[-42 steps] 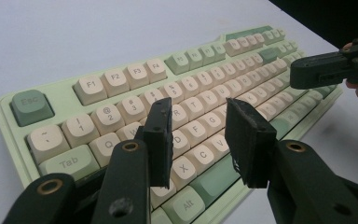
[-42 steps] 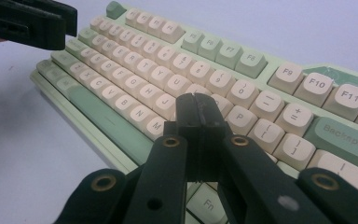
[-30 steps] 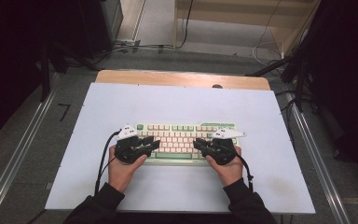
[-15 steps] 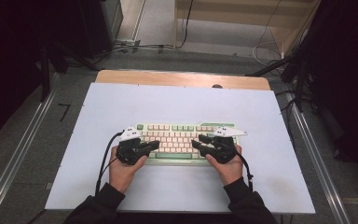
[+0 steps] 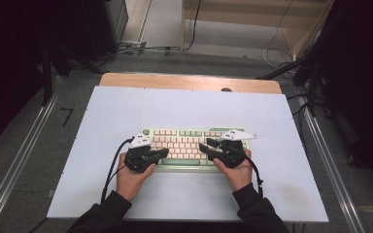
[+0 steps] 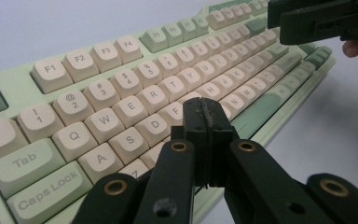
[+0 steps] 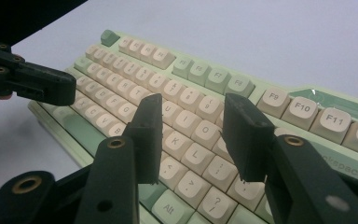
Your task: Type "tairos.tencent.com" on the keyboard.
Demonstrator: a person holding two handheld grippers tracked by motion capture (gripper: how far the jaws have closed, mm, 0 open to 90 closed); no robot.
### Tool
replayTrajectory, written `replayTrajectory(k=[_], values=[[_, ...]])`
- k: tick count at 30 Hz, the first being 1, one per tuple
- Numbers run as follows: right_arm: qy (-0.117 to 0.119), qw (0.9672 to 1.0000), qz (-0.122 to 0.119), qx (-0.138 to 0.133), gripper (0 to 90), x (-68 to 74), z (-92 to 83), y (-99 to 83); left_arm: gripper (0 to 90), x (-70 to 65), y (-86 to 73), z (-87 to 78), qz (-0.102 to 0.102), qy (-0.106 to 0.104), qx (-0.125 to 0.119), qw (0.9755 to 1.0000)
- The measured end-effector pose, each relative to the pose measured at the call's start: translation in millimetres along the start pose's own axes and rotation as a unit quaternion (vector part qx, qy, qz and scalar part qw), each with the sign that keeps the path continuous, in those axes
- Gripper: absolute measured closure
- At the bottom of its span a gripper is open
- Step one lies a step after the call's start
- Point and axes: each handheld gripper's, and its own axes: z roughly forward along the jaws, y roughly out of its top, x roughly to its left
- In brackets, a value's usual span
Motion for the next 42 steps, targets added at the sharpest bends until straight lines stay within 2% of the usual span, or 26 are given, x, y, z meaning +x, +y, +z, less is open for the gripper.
replayTrajectory(k=[6, 14, 23, 25, 28, 30, 33, 34, 36, 37, 40, 42], values=[[-0.001, 1.0, -0.002, 0.0, 55.4, 0.4, 2.0, 1.5, 90.0, 0.1, -0.2, 5.8, 0.001, 0.002, 0.008, 1.0], [-0.009, 1.0, -0.001, 0.004, 48.6, -0.5, 5.5, 2.2, 90.0, -0.2, -0.7, 12.5, 0.001, 0.007, 0.014, 0.9999], [-0.012, 0.9999, -0.002, 0.002, 48.6, -0.1, 5.2, 3.2, 90.0, -0.4, -1.3, 15.8, 0.001, 0.014, 0.021, 0.9997], [-0.012, 0.9999, -0.002, 0.003, 48.6, -0.1, 5.2, 3.2, 90.0, 0.3, -1.5, 17.3, 0.0, 0.016, 0.031, 0.9994], [-0.012, 0.9999, -0.003, 0.003, 48.7, 0.0, 5.1, 3.2, 90.0, 0.4, -1.0, 17.8, 0.001, 0.012, 0.033, 0.9994], [-0.012, 0.9999, -0.002, 0.004, 48.8, 0.2, 5.6, 3.0, 90.0, 0.5, -0.9, 15.6, 0.001, 0.009, 0.021, 0.9997], [-0.012, 0.9999, -0.004, 0.003, 49.1, 0.0, 5.5, 3.1, 90.0, 0.2, 2.4, 6.2, -0.003, 0.003, -0.018, 0.9998], [-0.013, 0.9999, -0.003, 0.003, 50.4, -0.2, 5.3, 3.1, 90.0, 0.5, 2.8, 4.2, -0.006, 0.003, -0.029, 0.9996], [-0.014, 0.9999, -0.004, 0.006, 56.0, -0.6, 5.4, 2.9, 76.2, 2.6, 3.6, 1.5, -0.019, 0.003, -0.046, 0.9988], [-0.013, 0.9999, -0.005, 0.008, 61.4, -0.6, 5.3, 2.7, 73.2, 3.7, 3.2, 0.8, -0.024, 0.003, -0.05, 0.9984], [-0.011, 0.9998, -0.014, 0.009, 78.2, 1.2, 4.7, 2.4, 67.6, 5.8, 2.6, 0.3, -0.028, 0.013, -0.054, 0.9981], [-0.009, 0.9997, -0.019, 0.01, 85.2, 1.8, 4.4, 2.5, 63.8, 6.3, 2.4, 0.3, -0.029, 0.018, -0.057, 0.9978]])
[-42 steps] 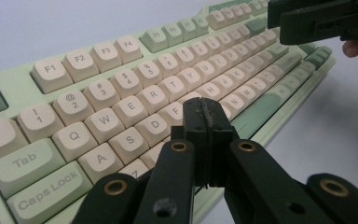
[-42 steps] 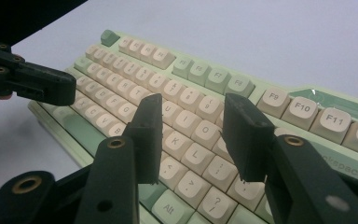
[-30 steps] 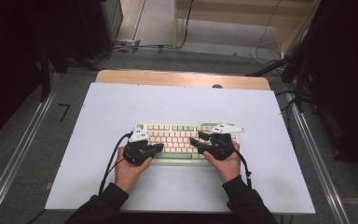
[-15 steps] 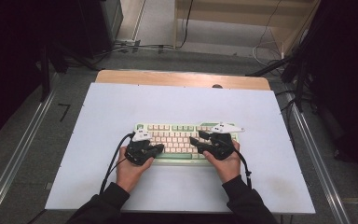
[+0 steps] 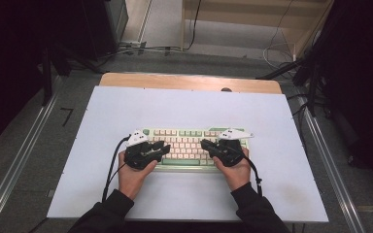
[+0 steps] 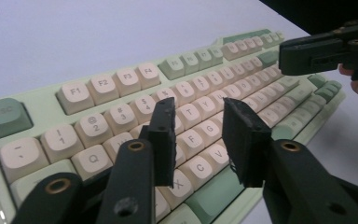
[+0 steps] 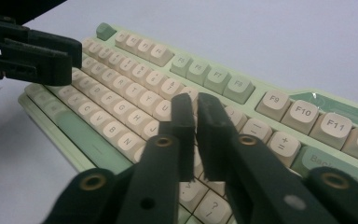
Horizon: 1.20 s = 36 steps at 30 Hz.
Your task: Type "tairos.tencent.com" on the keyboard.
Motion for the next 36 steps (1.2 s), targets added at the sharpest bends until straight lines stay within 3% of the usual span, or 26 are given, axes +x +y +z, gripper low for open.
replayTrajectory(k=[17, 36], values=[[-0.019, 0.9996, 0.005, 0.021, 87.6, -4.7, 14.7, -1.7, 55.9, 1.6, -0.4, -0.4, 0.003, 0.014, -0.001, 0.9999], [-0.029, 0.9988, -0.015, 0.037, 87.6, -2.1, 31.4, -1.2, 54.7, 0.7, -0.8, 0.3, 0.003, 0.014, 0.003, 0.9999]])
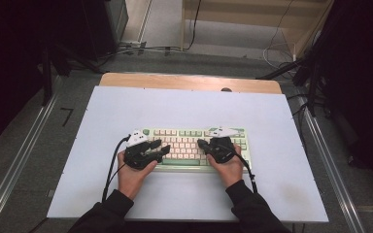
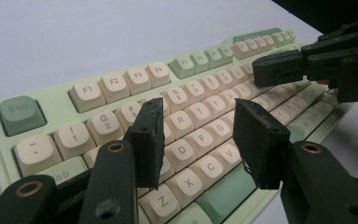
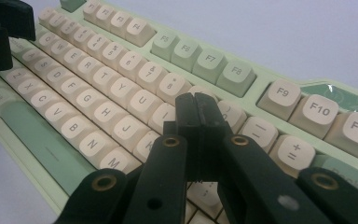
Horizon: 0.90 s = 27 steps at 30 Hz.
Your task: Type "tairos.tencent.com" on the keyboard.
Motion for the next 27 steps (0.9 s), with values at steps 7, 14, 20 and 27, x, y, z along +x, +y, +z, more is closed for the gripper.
replayTrajectory(k=[7, 14, 20, 27], values=[[-0.001, 1.0, -0.001, 0.001, 87.6, 0.7, 1.5, 0.3, 54.6, 0.0, -0.1, -0.2, 0.0, 0.0, 0.0, 1.0], [-0.003, 1.0, -0.003, 0.002, 87.6, 0.8, 2.2, -0.2, 54.7, 0.0, -0.2, 0.0, 0.0, 0.0, 0.001, 1.0], [0.005, 1.0, -0.005, 0.006, 87.6, 4.1, 0.2, 1.2, 54.7, 0.2, -0.7, 0.7, 0.001, 0.0, 0.004, 1.0], [0.02, 0.9996, -0.012, -0.014, 87.7, 12.5, -12.0, 5.4, 54.7, 1.2, -0.7, -0.8, 0.001, 0.001, 0.002, 1.0]])
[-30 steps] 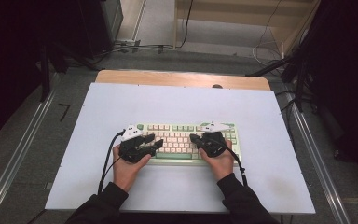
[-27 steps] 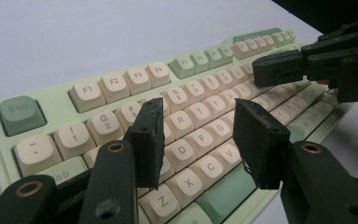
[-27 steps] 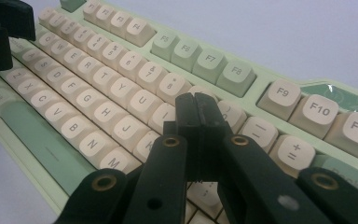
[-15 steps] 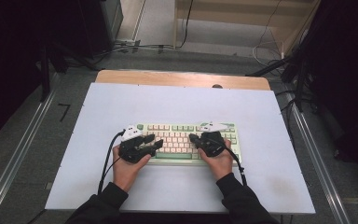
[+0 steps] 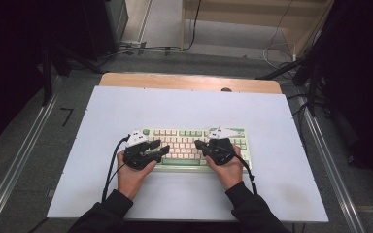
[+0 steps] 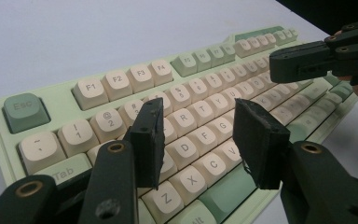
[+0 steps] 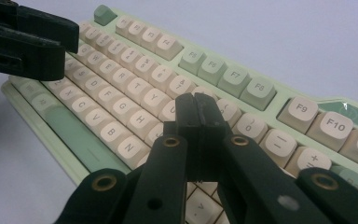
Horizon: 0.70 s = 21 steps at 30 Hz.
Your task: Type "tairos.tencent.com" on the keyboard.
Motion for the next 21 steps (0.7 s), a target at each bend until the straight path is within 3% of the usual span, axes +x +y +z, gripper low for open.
replayTrajectory(k=[21], values=[[0.023, 0.9992, -0.017, 0.028, 87.6, 15.5, 6.8, -11.2, 54.6, 1.3, -0.3, -1.9, 0.0, 0.003, -0.002, 1.0]])
